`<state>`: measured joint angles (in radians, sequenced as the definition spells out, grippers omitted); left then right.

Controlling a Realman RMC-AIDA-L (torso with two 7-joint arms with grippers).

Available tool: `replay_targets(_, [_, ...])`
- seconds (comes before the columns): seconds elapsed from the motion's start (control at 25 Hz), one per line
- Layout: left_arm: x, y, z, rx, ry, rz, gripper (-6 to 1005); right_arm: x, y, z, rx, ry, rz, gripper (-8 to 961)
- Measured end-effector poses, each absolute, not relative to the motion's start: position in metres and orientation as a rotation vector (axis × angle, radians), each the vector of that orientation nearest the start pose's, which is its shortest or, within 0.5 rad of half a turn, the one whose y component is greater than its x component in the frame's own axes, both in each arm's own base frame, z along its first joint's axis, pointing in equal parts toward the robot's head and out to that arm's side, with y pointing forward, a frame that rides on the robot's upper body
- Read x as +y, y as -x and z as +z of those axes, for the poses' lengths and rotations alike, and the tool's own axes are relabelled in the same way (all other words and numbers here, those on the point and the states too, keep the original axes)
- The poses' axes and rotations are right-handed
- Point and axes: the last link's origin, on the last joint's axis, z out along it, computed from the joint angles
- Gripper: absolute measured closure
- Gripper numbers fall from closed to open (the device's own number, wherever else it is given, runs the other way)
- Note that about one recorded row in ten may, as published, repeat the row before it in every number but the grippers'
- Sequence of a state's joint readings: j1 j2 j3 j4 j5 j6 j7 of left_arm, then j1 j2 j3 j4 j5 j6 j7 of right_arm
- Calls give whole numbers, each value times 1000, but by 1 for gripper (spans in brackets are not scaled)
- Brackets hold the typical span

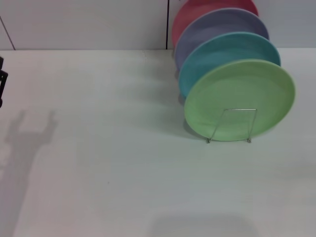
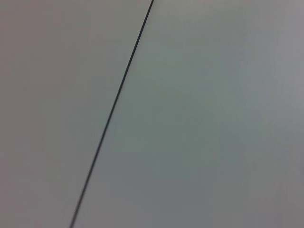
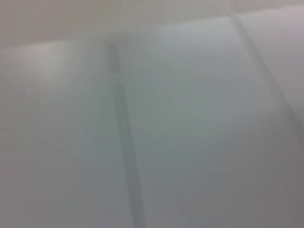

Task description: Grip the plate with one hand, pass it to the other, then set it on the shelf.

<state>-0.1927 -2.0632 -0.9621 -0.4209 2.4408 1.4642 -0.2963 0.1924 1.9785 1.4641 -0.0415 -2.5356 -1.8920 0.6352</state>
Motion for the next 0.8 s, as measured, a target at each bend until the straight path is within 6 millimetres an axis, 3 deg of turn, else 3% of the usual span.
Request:
replay_targets(0.12, [273, 312, 15, -447, 1392, -1038, 229, 194, -402, 138, 415, 920, 1060, 649])
replay_targets(0.28, [271, 317, 18, -396, 1386, -957, 229, 206, -406, 137, 442, 860, 1022, 502])
replay_targets(0.6, [269, 329, 24, -404, 1361, -910, 229, 248, -401, 134, 513, 869, 1044, 495])
replay_targets(0.8, [269, 333, 27, -413, 1349, -896, 229, 264, -393, 127, 506, 870, 1032, 495])
